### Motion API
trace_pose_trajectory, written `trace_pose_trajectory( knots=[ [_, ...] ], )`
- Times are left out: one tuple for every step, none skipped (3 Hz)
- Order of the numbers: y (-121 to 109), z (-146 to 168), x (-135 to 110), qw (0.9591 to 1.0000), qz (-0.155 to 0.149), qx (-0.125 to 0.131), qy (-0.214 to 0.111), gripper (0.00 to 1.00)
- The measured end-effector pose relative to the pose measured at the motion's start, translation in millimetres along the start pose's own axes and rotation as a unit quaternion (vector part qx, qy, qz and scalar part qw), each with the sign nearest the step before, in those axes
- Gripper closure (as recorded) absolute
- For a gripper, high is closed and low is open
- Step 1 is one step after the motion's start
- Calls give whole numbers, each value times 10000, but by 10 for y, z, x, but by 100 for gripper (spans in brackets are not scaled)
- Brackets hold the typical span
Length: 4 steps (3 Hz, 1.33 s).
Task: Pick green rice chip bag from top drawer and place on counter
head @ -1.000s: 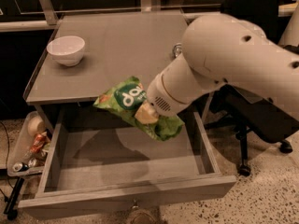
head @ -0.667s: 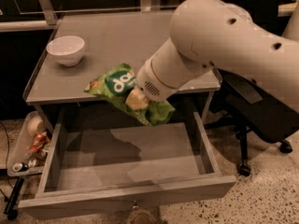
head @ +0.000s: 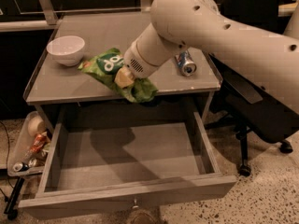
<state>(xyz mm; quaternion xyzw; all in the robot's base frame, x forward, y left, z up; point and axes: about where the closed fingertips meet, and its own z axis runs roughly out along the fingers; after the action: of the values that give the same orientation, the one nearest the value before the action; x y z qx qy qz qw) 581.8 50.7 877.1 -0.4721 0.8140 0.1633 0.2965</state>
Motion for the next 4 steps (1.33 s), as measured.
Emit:
trace_pose_trajectory(
  knots=[
    [-310, 226, -213, 10000, 50, -13, 5, 100],
    [-631, 371, -389, 9998, 175, 67, 35, 100],
    [-859, 557, -494, 9996, 269, 51, 102, 100],
    [-888, 553, -531, 9996, 274, 61, 67, 82]
  ],
)
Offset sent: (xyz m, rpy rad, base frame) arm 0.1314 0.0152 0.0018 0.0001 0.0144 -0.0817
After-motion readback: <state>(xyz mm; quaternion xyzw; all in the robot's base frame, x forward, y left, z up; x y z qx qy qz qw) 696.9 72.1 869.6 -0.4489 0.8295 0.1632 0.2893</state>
